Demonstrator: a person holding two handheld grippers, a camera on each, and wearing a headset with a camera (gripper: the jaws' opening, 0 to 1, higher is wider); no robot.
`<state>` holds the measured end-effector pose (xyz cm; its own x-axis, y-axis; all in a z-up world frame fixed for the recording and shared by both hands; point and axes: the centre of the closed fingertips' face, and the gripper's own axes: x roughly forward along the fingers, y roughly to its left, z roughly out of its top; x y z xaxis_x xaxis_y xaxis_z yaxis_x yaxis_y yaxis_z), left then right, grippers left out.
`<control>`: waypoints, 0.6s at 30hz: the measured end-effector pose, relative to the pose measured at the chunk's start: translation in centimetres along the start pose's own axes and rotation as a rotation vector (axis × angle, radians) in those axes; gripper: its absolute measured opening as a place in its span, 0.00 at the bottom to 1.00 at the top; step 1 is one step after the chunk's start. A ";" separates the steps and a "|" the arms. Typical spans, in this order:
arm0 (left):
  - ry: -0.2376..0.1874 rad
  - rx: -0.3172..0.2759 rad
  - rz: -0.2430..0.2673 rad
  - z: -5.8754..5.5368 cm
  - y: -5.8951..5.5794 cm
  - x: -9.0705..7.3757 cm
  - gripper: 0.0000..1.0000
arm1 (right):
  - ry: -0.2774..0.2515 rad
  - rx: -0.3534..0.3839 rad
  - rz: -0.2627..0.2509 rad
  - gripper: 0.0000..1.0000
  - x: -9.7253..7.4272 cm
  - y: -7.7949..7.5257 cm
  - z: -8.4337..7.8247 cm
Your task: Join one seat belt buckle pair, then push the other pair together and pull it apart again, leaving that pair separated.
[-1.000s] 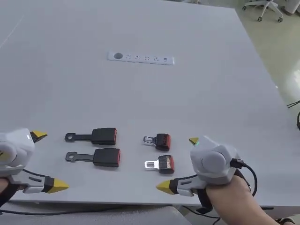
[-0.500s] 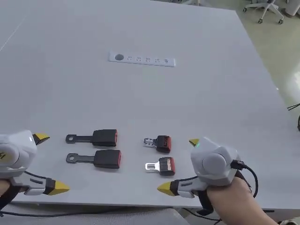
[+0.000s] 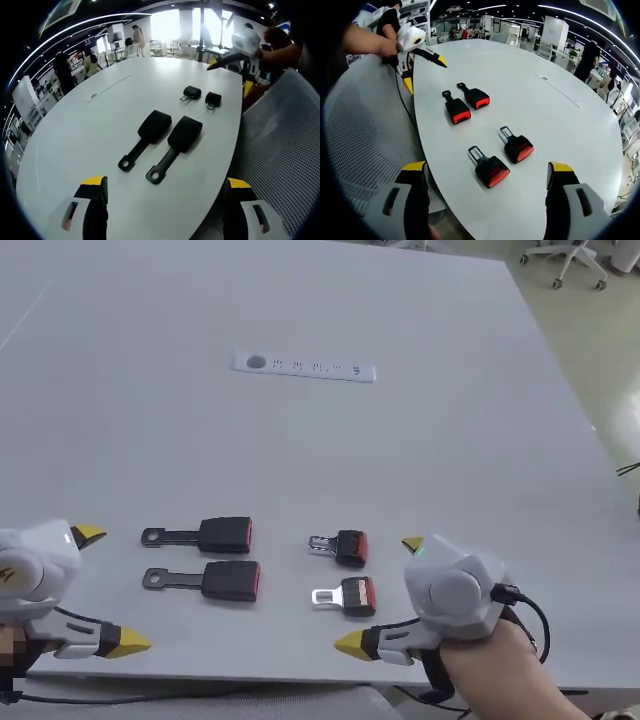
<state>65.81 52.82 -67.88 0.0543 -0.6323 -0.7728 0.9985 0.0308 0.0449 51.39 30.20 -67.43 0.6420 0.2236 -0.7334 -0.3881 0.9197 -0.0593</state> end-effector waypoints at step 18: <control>0.027 0.048 -0.045 0.3 -0.6 0.1 0.85 | -0.020 -0.005 0.033 0.86 0.3 0.1 0.0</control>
<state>65.22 52.55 -67.79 0.0106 -0.6110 -0.7915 0.9986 -0.0345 0.0400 51.54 30.40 -67.61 0.6422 0.2601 -0.7211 -0.4122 0.9103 -0.0388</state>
